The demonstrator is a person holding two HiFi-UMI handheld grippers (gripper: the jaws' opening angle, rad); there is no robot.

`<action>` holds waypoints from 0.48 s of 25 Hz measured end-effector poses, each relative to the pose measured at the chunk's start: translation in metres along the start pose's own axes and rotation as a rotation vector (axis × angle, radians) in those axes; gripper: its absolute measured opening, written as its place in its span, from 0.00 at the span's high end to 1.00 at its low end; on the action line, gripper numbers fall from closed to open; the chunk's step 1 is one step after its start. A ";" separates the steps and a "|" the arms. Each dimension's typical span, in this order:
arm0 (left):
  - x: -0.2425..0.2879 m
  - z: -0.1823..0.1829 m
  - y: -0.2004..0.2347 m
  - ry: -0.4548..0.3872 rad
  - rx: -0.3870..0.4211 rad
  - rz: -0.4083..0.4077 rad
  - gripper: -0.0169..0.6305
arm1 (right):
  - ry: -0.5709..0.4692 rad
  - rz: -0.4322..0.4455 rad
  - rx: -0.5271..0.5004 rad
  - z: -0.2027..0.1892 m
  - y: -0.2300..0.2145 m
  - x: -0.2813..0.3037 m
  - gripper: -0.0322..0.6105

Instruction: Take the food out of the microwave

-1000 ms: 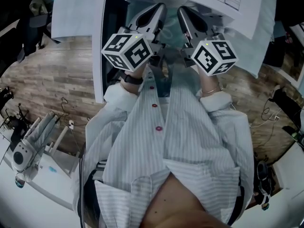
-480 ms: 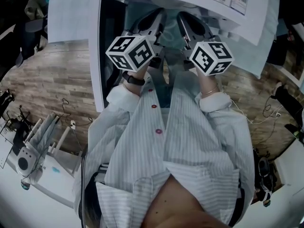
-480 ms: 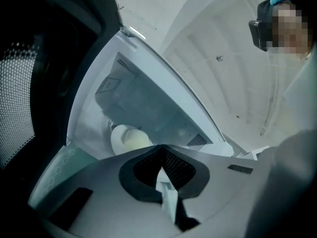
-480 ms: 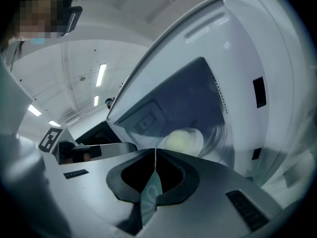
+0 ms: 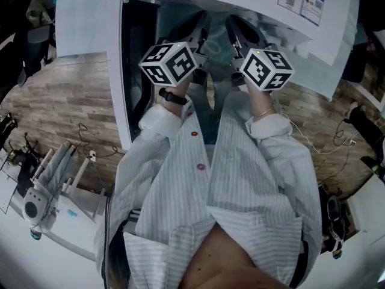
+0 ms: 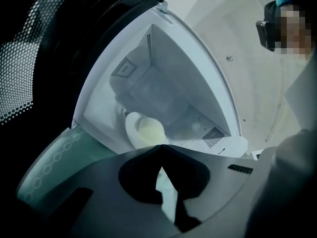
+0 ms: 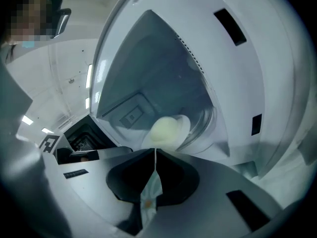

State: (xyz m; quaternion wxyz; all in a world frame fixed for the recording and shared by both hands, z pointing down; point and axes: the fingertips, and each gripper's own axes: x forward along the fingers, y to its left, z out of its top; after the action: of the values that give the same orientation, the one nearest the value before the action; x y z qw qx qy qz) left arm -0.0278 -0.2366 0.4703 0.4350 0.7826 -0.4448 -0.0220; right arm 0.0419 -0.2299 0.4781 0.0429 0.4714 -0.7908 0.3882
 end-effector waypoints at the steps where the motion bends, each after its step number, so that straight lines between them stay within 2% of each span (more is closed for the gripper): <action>1: 0.001 -0.002 0.003 0.000 -0.006 0.007 0.96 | 0.000 -0.002 0.008 -0.001 -0.002 0.001 0.90; 9: 0.007 -0.011 0.024 -0.004 -0.102 0.033 0.96 | -0.016 0.009 0.088 -0.006 -0.015 0.010 0.89; 12: 0.011 -0.014 0.028 -0.008 -0.149 0.021 0.90 | -0.014 0.008 0.111 -0.009 -0.019 0.013 0.89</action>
State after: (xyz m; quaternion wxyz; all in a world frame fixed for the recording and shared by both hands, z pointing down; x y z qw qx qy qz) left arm -0.0344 -0.2414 0.5017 0.4906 0.7432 -0.4517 -0.0538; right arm 0.0463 -0.2384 0.5007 0.0095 0.4724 -0.7702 0.4284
